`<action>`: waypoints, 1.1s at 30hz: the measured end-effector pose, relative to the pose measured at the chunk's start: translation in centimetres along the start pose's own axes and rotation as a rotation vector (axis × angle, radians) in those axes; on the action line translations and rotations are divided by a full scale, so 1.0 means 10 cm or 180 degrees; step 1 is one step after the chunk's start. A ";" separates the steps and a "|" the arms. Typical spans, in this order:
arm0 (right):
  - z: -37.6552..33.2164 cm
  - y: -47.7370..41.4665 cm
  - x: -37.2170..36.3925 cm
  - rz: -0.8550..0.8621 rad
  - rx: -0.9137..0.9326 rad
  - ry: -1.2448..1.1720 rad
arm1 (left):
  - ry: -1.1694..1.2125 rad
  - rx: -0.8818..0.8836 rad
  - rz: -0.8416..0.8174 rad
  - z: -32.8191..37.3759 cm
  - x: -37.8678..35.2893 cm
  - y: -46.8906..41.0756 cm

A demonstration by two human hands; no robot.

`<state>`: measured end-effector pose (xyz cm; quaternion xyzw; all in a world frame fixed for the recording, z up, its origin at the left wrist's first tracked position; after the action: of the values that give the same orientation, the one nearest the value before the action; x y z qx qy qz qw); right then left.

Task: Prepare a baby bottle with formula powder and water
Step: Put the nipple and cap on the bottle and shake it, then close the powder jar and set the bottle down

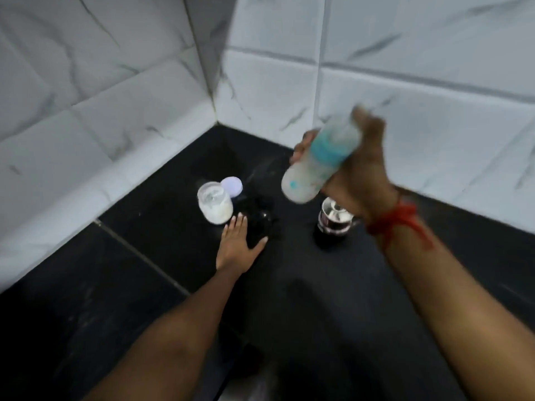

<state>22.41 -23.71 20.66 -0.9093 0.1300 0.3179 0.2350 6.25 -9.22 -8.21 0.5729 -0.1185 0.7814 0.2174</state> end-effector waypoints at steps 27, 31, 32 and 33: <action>1.61 0.04 1.34 0.1004 -0.0465 0.2453 | 0.0044 0.0001 0.0018 -0.05 -0.16 -0.14; 1.81 -0.20 1.53 0.0793 -0.0372 0.3450 | 0.0040 0.0004 0.0025 -0.04 -0.15 -0.14; 1.88 -0.22 1.57 0.0724 -0.0402 0.3562 | 0.0034 -0.0001 0.0010 -0.06 -0.15 -0.14; 1.94 -0.23 1.62 0.0684 -0.0446 0.3613 | 0.0032 0.0002 -0.0002 -0.05 -0.15 -0.14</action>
<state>25.68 -13.30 -2.24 -0.9324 0.3058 -0.1894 0.0343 6.85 -8.08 -9.91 0.5690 -0.1169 0.7843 0.2181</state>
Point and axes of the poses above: each hand's wrist, its own y-axis away from the middle knuckle, its own x-axis out of the back of the hand, z = x × y, the point moved 5 cm from there along -y, towards the middle knuckle, and after that the axes turned 9 degrees about x, right-handed, at the moved point
